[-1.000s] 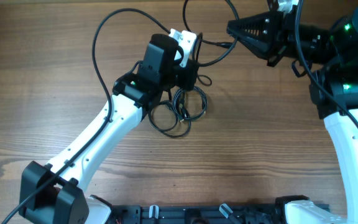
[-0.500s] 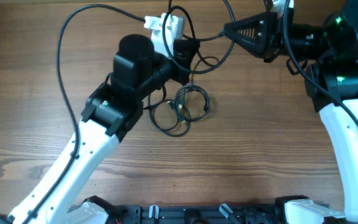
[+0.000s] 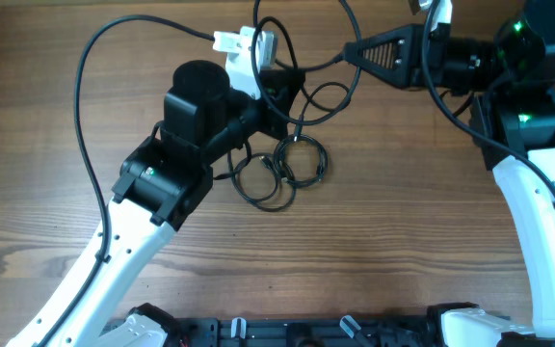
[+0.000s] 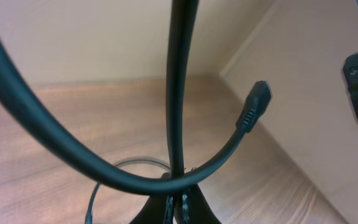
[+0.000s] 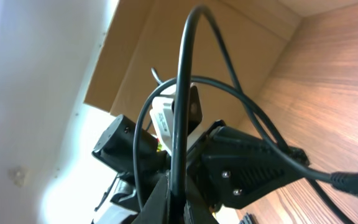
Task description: Untangle cables
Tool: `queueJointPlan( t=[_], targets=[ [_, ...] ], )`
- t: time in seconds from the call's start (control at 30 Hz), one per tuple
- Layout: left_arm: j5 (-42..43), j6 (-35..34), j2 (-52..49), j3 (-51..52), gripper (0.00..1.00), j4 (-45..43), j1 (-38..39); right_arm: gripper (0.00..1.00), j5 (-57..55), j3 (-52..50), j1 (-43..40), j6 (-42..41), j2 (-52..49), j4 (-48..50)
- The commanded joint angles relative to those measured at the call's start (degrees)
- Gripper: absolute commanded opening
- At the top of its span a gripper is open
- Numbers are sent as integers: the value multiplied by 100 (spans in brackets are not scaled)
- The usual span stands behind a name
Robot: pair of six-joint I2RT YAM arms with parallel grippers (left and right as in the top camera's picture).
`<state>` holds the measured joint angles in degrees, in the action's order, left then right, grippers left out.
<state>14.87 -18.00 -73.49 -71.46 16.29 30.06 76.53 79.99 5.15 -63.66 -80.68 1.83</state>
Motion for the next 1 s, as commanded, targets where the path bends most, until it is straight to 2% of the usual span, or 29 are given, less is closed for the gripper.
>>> queueJointPlan(
  t=[0.0,0.07,0.1,0.2,0.3,0.43,0.53,0.6,0.63,0.7,0.73,0.8,0.9,0.97],
  targets=[
    [472,-68,-46,0,4,201,11,4,-925,26,-103,717,-50,-791],
    [658,-68,-50,0,4,273,11,4,-1851,26,-376,1113,-50,-1777],
    [656,-66,-50,0,4,339,9,4,-1971,26,-542,1132,-50,-1932],
    [658,-50,-109,0,6,483,11,4,-1843,81,-1187,1008,-42,-1882],
    [839,-114,-251,0,15,365,127,4,-1847,81,-1637,1014,-33,-1902],
    [1300,-544,-651,0,15,-380,684,5,-1845,81,-2140,1274,-31,-1928],
    [1255,-490,-824,0,31,-573,1023,5,-1823,81,-2640,1488,-11,-1996],
    [1064,-476,-855,0,52,-380,1016,5,-1849,81,-2874,1871,2,-2282],
    [632,-476,-872,0,75,-107,1016,5,-2153,81,-2924,2288,2,-2684],
    [92,-476,-876,0,84,334,1016,4,-3314,81,-2903,3008,2,-3639],
    [-210,-476,-881,0,100,629,1016,5,-4520,79,-2846,3357,0,-4382],
    [-732,-476,-881,0,100,1058,1016,5,-6175,79,-2804,3534,-2,-5250],
    [-1705,-501,-881,0,100,1543,1016,5,-8540,79,-2826,3049,-9,-6087],
    [-1755,-501,-881,0,100,1788,1016,5,-9453,46,-2826,2741,-33,-6264]
  ],
)
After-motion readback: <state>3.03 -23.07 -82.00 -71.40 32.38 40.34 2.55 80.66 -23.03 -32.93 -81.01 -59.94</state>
